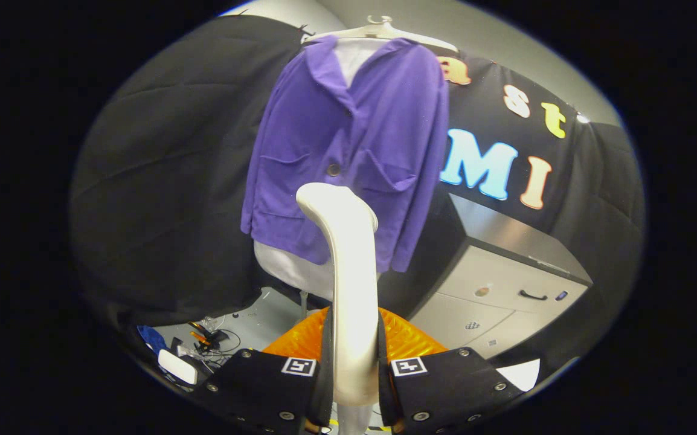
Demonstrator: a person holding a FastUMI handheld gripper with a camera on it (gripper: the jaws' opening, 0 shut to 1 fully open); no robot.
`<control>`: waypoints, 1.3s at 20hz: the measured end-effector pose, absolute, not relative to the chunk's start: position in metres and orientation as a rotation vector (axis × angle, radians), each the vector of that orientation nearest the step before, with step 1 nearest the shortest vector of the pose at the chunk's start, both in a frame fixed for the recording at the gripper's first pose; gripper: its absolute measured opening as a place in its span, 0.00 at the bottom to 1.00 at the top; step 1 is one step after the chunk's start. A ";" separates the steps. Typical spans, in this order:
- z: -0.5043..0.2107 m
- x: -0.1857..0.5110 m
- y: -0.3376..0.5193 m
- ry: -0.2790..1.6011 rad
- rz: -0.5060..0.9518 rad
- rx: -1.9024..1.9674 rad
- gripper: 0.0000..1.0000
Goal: Iron the clothes twice with a garment steamer, once on the left side and once on the right side.
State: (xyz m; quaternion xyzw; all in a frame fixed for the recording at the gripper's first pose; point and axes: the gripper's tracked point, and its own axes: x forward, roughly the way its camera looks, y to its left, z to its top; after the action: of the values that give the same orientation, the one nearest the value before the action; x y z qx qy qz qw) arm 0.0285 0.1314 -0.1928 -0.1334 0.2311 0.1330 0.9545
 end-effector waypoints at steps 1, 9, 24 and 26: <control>-0.181 0.023 0.115 0.458 0.249 -0.242 0.31; -0.070 0.015 0.015 0.096 0.103 -0.108 0.31; 0.003 0.026 0.033 -0.077 0.053 -0.075 0.31; -0.001 0.028 0.042 -0.073 0.059 -0.090 0.31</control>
State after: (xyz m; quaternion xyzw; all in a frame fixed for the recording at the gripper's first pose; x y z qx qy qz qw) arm 0.0280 0.0420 -0.0012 -0.0449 -0.0365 0.0292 0.9979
